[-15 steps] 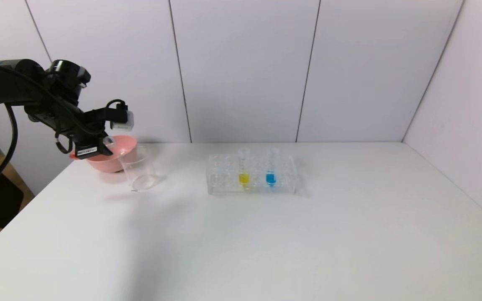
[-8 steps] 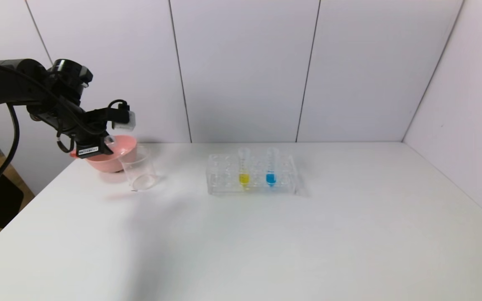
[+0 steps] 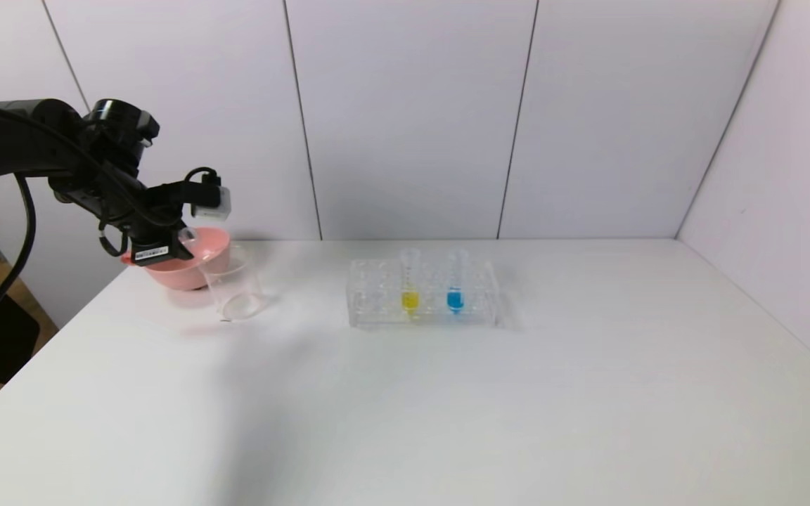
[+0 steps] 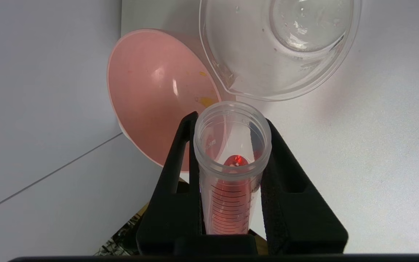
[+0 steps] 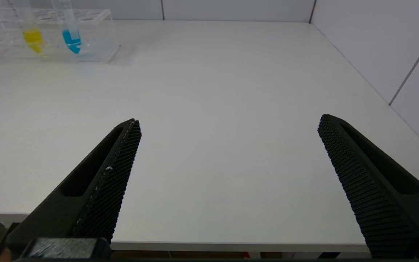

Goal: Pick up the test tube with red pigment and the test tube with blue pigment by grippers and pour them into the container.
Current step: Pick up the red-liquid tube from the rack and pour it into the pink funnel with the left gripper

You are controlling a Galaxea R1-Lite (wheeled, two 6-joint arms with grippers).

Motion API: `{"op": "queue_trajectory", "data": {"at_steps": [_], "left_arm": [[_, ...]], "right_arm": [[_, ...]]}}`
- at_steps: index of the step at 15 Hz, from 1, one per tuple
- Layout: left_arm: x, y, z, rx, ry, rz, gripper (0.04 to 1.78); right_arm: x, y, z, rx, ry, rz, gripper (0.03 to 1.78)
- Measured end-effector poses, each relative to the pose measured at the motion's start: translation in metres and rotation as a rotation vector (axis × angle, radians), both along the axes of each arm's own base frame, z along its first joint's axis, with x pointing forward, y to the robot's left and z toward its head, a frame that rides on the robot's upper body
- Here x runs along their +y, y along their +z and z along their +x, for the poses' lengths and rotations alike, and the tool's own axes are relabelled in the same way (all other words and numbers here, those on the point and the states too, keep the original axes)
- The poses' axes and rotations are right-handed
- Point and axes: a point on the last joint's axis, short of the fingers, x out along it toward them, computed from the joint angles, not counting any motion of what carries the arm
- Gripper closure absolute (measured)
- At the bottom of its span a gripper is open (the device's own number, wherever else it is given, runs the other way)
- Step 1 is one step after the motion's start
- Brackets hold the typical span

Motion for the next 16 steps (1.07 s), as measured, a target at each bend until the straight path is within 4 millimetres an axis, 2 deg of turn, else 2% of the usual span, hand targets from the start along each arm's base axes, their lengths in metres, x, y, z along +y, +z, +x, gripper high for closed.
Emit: {"op": "queue_trajectory", "data": {"at_steps": [16], "left_arm": [[-0.010,0.001,0.003,-0.020,0.008,0.053,1.35]], "right_arm": [[0.000,0.000,0.000,0.000,0.000,0.000,0.04]]}}
